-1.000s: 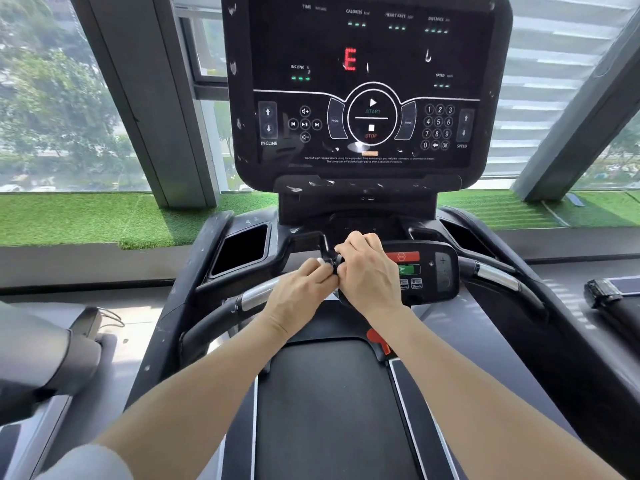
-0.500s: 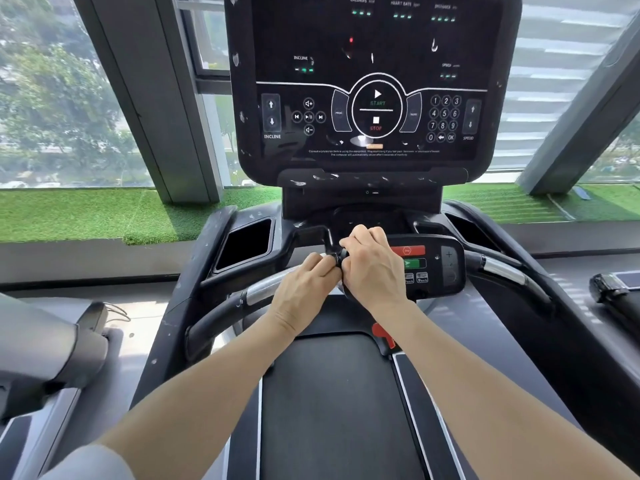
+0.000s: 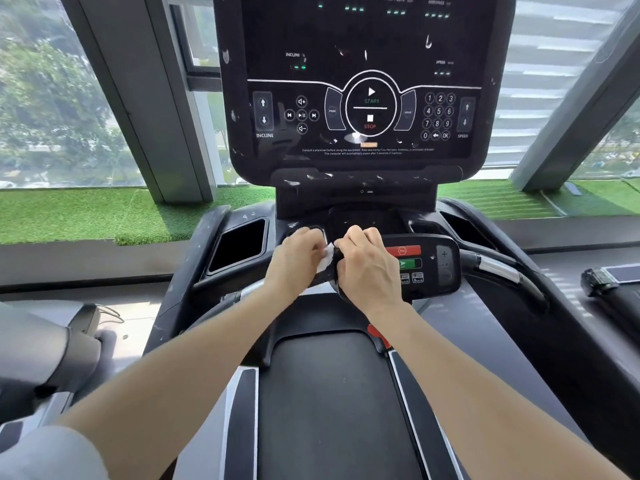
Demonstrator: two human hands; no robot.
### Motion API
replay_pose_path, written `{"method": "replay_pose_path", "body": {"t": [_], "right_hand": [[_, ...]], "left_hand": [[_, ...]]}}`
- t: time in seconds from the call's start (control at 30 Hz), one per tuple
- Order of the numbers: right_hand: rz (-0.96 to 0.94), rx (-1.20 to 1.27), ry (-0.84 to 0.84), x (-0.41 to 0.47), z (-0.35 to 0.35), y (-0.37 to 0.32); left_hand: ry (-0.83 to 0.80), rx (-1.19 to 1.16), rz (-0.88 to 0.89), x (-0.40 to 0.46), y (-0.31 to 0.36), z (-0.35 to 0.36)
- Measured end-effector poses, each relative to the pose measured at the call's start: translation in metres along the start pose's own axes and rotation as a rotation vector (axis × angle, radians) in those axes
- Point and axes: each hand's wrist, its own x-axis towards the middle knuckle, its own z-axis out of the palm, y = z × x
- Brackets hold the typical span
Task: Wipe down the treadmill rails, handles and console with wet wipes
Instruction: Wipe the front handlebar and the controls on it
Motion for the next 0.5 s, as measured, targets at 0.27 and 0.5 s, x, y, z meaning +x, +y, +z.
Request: {"method": "replay_pose_path", "body": {"t": [0.27, 0.5], "right_hand": [[-0.017, -0.002, -0.005, 0.001, -0.001, 0.001], [0.007, 0.002, 0.004, 0.001, 0.003, -0.003]], "left_hand": [[-0.472, 0.087, -0.225, 0.037, -0.018, -0.028], [-0.347, 0.028, -0.217, 0.004, -0.05, -0.045]]}}
